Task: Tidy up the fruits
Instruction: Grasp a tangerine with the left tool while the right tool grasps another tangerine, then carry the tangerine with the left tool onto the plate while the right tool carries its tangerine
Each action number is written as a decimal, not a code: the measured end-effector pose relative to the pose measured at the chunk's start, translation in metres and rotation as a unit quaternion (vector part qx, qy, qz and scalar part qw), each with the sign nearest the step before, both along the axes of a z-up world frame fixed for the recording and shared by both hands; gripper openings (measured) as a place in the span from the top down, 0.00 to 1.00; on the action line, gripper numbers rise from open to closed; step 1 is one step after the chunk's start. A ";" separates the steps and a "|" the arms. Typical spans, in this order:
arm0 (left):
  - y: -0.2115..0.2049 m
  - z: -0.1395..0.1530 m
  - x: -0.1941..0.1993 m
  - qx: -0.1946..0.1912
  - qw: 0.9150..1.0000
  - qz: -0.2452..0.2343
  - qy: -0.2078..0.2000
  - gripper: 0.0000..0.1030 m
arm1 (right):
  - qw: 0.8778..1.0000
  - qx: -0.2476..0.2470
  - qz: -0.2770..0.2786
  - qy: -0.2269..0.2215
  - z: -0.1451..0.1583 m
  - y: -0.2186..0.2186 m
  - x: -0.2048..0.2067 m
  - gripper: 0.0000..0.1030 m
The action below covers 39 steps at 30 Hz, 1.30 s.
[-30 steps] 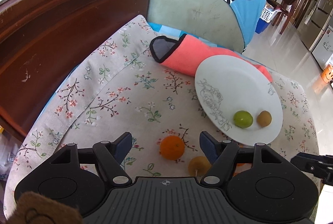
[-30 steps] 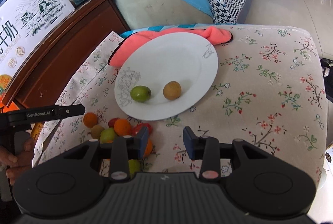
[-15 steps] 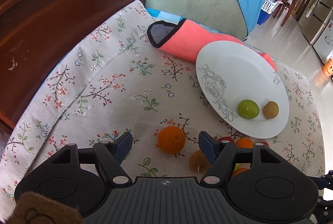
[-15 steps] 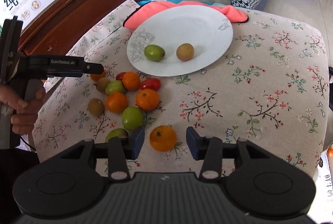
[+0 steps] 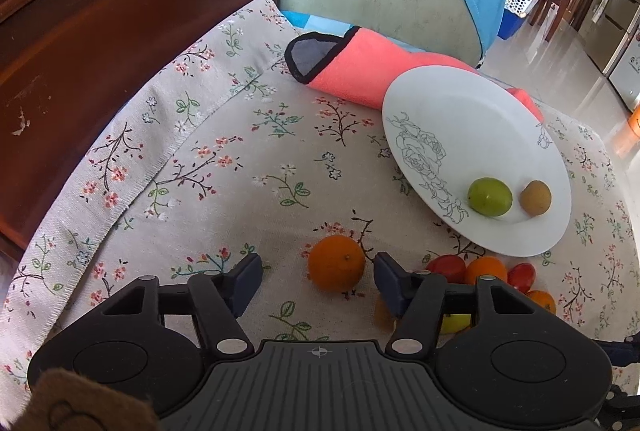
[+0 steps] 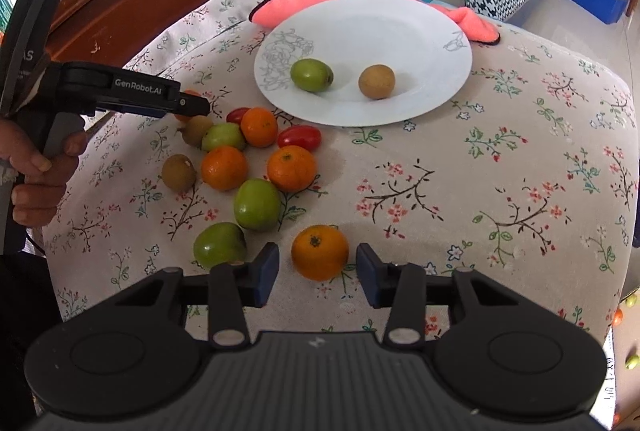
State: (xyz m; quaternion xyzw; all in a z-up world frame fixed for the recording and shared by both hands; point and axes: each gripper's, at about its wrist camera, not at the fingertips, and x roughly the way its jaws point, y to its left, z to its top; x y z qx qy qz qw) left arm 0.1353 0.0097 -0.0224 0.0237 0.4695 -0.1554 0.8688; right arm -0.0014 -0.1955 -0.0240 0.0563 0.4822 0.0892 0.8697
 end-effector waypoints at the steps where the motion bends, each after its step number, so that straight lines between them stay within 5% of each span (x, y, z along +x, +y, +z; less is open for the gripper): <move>1: -0.001 0.000 0.000 0.004 1.000 -0.001 -0.003 0.45 | 1.000 -0.003 0.002 -0.002 0.000 0.001 0.000 0.66; 6: -0.007 -0.002 -0.002 0.028 0.999 -0.012 -0.025 0.53 | 1.000 -0.010 0.002 -0.005 0.001 0.003 0.002 0.70; 10: -0.006 -0.001 -0.001 0.021 0.999 -0.013 -0.029 0.73 | 1.000 -0.002 -0.004 -0.009 0.004 0.001 0.004 0.70; 22: -0.005 0.012 -0.002 0.002 0.999 0.001 -0.040 0.73 | 0.999 0.022 -0.033 -0.030 0.016 -0.008 0.011 0.70; 39: -0.033 0.055 -0.015 -0.042 0.994 -0.053 -0.091 0.73 | 0.991 0.063 -0.074 -0.095 0.054 -0.024 0.033 0.70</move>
